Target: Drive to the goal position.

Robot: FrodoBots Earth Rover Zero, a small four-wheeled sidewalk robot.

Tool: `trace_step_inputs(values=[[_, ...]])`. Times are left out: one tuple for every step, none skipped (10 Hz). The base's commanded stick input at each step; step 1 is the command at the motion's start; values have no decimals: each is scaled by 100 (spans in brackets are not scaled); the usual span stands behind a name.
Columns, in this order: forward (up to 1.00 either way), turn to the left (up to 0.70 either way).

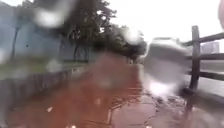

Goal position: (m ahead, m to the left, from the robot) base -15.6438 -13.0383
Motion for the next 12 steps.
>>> trace_step_inputs(values=[[0,-100],[0,-100],[0,-100],[0,-100],[0,-100],[0,-100],[0,-100],[0,-100],[0,-100],[0,-100],[0,-100],[0,-100]])
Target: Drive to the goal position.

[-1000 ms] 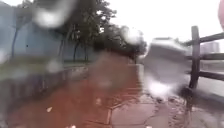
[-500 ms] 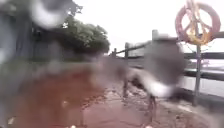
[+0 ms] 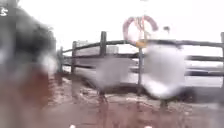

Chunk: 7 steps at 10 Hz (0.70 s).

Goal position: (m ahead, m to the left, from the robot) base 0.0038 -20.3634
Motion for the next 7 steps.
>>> trace_step_inputs(values=[[0,-100],[0,-100],[0,-100],[0,-100],[0,-100],[0,-100],[0,-100]])
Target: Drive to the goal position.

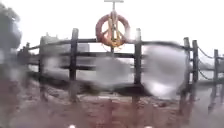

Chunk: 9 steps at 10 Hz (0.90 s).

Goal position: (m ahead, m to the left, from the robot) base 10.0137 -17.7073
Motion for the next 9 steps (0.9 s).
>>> trace_step_inputs(values=[[0,-100],[0,-100],[0,-100],[0,-100],[0,-100],[0,-100],[0,-100],[0,-100],[0,-100]])
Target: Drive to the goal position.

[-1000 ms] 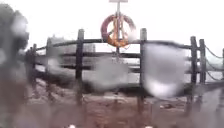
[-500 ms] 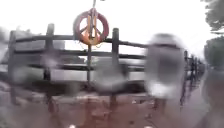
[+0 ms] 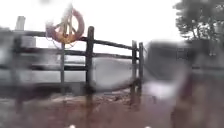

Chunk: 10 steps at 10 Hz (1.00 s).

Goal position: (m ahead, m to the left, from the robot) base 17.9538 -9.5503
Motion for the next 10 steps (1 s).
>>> trace_step_inputs(values=[[0,-100],[0,-100],[0,-100],[0,-100],[0,-100],[0,-100],[0,-100],[0,-100],[0,-100],[0,-100]])
